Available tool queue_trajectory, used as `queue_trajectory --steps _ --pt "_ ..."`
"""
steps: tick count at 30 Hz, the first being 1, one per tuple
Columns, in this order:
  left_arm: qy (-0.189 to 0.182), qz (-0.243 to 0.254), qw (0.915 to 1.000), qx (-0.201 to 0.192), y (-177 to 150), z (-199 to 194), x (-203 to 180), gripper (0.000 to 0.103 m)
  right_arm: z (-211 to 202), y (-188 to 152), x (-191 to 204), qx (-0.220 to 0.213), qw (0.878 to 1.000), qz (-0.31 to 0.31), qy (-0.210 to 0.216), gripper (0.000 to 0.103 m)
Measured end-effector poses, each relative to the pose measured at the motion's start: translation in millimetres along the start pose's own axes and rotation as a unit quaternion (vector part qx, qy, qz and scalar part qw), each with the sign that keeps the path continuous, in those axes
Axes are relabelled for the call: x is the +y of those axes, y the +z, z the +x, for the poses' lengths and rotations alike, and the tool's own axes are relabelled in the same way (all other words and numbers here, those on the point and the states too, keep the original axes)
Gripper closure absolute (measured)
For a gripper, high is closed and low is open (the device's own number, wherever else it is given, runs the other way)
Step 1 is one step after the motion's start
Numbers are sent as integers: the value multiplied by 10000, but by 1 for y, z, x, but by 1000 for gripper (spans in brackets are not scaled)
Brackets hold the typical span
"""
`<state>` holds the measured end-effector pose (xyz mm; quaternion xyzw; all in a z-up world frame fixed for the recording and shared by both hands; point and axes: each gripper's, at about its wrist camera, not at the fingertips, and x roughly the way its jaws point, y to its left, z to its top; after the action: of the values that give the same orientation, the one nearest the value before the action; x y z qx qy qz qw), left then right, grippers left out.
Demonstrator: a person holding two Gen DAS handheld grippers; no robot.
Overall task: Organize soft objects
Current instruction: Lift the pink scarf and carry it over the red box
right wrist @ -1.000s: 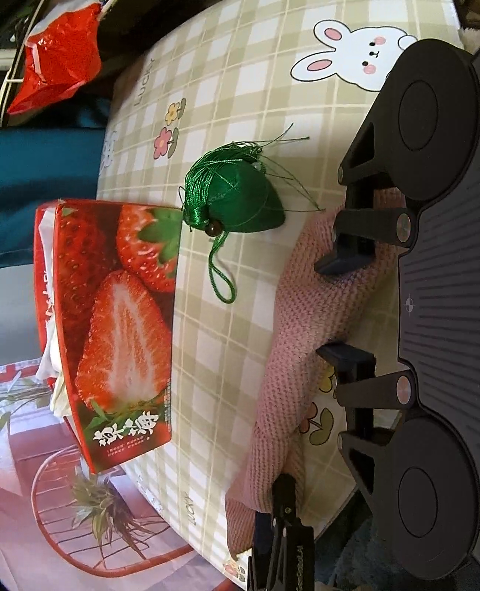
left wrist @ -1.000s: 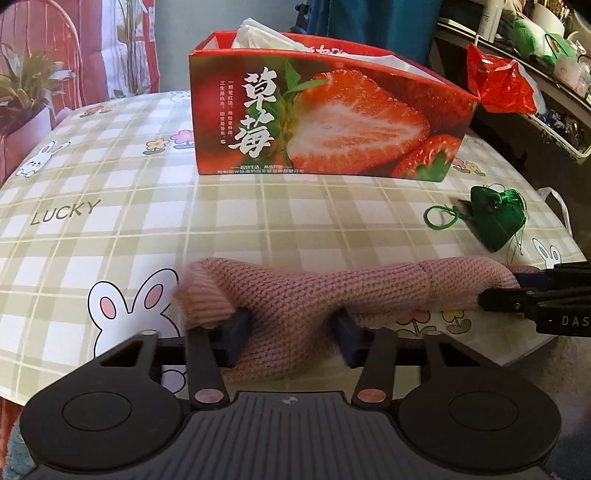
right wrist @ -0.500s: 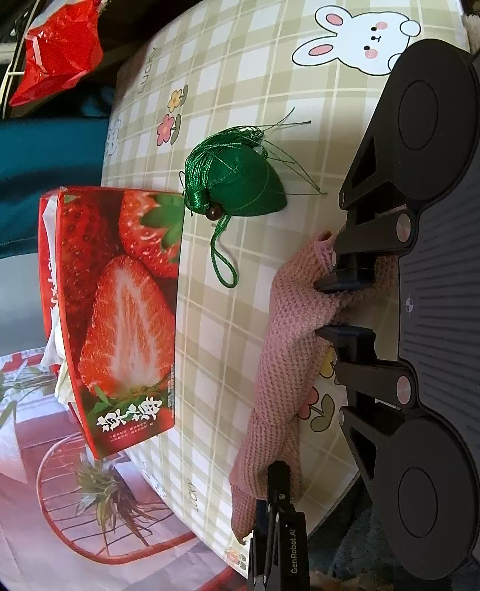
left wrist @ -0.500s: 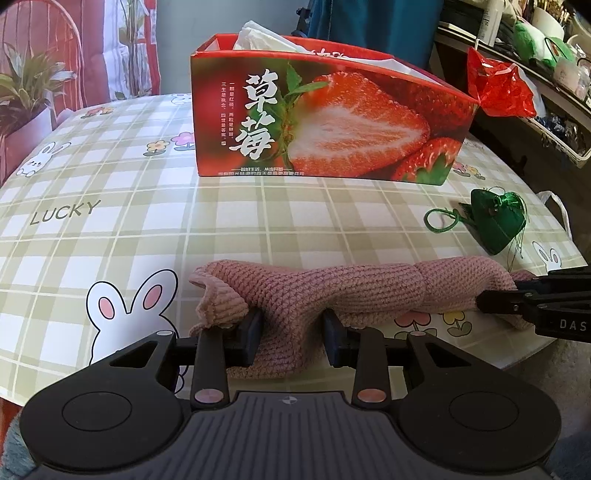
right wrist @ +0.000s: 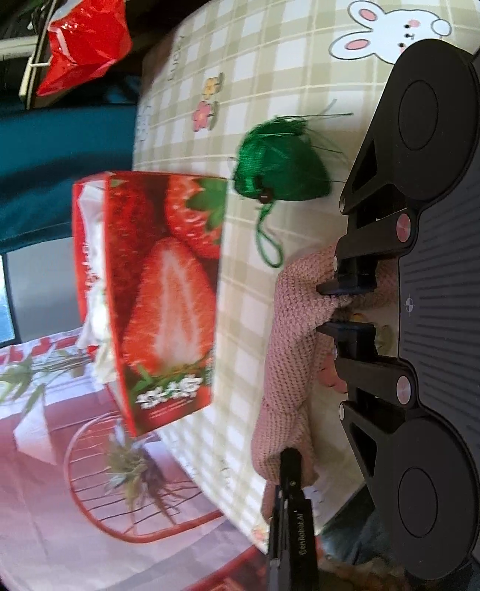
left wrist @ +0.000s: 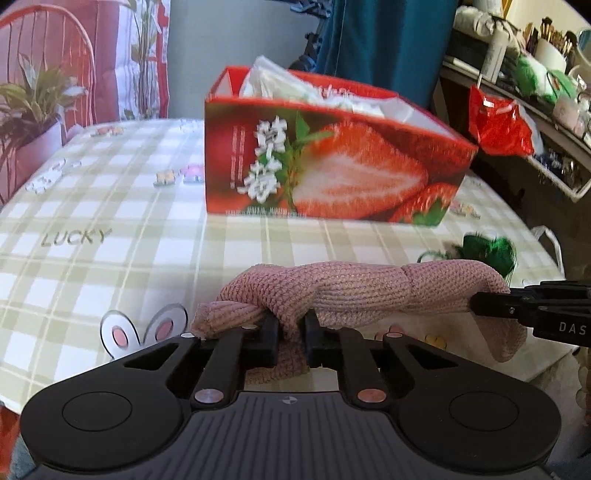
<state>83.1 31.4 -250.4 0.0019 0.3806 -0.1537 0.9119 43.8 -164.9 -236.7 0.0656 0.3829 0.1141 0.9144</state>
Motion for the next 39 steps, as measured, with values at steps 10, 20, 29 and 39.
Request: queue_trajectory --steps 10,20,29,39 --pt "-1 -34 9981 -621 41 -20 0 89 -17 44 4 -611 9980 -89 141 90" --pt "-139 29 9939 -1093 100 -25 -8 89 -28 106 -3 -1173 9929 -166 109 90" --pt "-340 -8 9919 -1224 144 -12 -12 89 -24 155 -24 -1469 9891 11 42 90" --pt "-692 -447 9915 -1010 176 19 5 89 -12 181 -52 -1518 9877 354 119 90"
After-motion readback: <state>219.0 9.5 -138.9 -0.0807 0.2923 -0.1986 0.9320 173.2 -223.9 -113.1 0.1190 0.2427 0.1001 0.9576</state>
